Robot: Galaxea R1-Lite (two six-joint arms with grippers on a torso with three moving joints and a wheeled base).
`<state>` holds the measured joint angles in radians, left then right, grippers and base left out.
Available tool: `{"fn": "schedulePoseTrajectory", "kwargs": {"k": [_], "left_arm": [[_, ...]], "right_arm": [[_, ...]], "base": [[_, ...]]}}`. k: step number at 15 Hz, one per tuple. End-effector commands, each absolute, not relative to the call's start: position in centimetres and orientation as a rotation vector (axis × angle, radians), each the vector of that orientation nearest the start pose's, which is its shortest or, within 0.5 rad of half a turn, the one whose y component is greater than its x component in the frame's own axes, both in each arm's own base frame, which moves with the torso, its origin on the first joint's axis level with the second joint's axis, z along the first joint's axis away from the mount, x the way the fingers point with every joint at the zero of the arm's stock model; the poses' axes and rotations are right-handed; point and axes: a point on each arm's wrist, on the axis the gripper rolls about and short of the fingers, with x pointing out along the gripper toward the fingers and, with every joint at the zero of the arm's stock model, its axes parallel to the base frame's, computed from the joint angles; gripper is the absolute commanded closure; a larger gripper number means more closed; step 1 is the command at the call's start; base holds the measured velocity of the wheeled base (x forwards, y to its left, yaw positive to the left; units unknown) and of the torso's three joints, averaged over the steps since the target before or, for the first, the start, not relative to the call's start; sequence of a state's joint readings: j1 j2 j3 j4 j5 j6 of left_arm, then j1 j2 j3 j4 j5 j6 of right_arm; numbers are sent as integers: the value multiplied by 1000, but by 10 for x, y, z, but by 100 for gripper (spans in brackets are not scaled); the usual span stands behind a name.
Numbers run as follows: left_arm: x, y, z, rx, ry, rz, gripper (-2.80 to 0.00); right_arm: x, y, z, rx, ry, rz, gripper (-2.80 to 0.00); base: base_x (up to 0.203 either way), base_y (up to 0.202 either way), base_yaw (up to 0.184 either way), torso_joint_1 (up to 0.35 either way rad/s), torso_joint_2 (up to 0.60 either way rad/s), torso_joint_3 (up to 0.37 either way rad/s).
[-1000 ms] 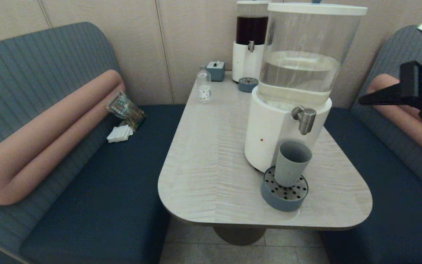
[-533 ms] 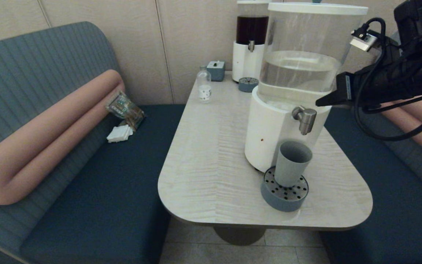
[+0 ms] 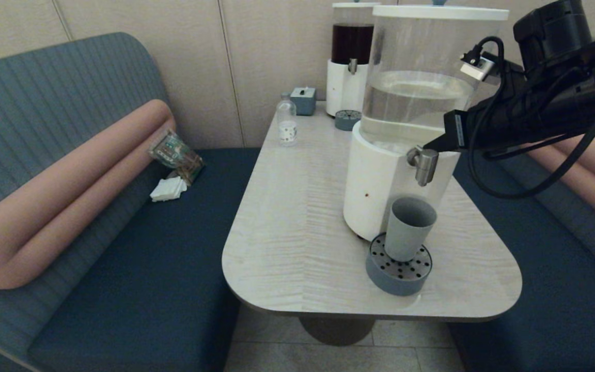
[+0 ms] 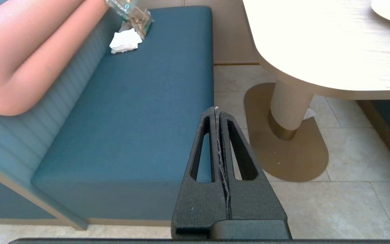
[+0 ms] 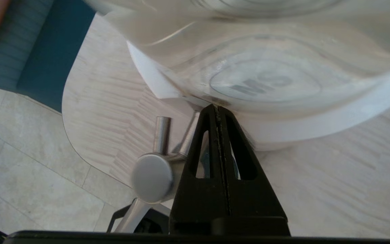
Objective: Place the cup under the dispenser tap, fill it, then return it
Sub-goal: Turn on the faucet
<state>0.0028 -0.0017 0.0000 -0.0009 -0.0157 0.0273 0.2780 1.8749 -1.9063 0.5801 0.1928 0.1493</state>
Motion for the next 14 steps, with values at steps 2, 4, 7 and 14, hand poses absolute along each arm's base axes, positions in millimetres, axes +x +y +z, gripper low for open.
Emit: {"fn": "schedulePoseTrajectory", "kwargs": {"k": [2, 4, 7, 14], "left_arm": [[-23, 0, 76, 28, 0, -12, 0], [-23, 0, 76, 28, 0, -12, 0], [-23, 0, 76, 28, 0, -12, 0], [-23, 0, 76, 29, 0, -14, 0]], "right_arm": [[338, 107, 311, 111, 591, 424, 0], [333, 107, 314, 95, 585, 419, 0], [330, 112, 312, 39, 584, 430, 0], [322, 124, 314, -38, 577, 472, 0]], "base": [[0, 0, 0, 0, 0, 0], [0, 0, 0, 0, 0, 0], [0, 0, 0, 0, 0, 0], [0, 0, 0, 0, 0, 0]]}}
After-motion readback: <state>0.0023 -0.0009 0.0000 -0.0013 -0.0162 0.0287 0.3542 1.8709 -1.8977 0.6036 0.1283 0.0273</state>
